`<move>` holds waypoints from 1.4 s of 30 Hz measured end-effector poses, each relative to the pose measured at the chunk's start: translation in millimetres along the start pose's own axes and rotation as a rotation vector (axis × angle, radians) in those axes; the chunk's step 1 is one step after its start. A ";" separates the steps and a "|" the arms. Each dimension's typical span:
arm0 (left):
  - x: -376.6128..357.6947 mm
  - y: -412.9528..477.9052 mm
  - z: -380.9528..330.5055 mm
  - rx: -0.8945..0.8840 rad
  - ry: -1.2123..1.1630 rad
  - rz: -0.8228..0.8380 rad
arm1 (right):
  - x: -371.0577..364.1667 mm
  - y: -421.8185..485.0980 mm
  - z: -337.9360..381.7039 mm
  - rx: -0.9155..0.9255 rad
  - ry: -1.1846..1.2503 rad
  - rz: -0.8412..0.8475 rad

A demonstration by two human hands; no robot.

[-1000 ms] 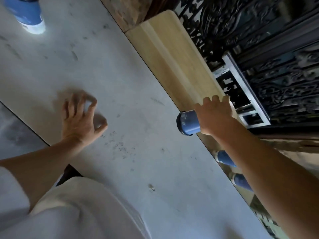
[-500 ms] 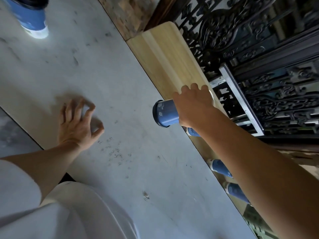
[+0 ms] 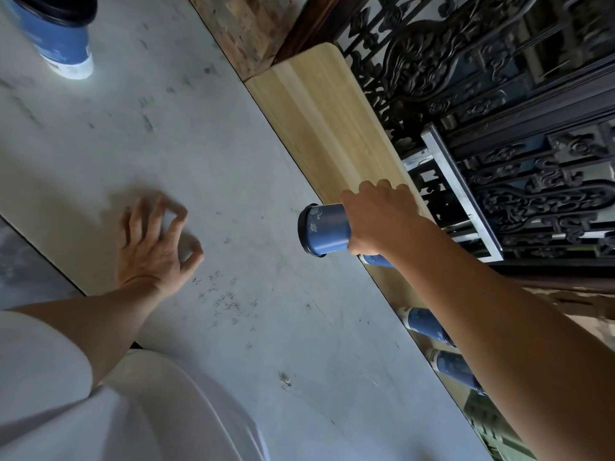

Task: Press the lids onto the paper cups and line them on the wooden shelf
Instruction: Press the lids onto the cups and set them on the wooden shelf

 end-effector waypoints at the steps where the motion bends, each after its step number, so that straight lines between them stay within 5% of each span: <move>1: -1.0 0.1 0.9 -0.002 0.018 0.013 | -0.7 -0.2 0.2 0.005 0.014 0.001; 42: 0.7 0.0 -1.3 -0.012 0.039 -0.005 | 7.7 -3.1 9.9 0.055 0.041 0.023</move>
Point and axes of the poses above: each hand's wrist, its own y-axis towards the middle knuckle, its own x-axis out of the back of the hand, z = x × y, the point moved 2 cm from there along y, towards the middle knuckle, and after that the axes turned 5 degrees about -x, right-handed, at the moved point
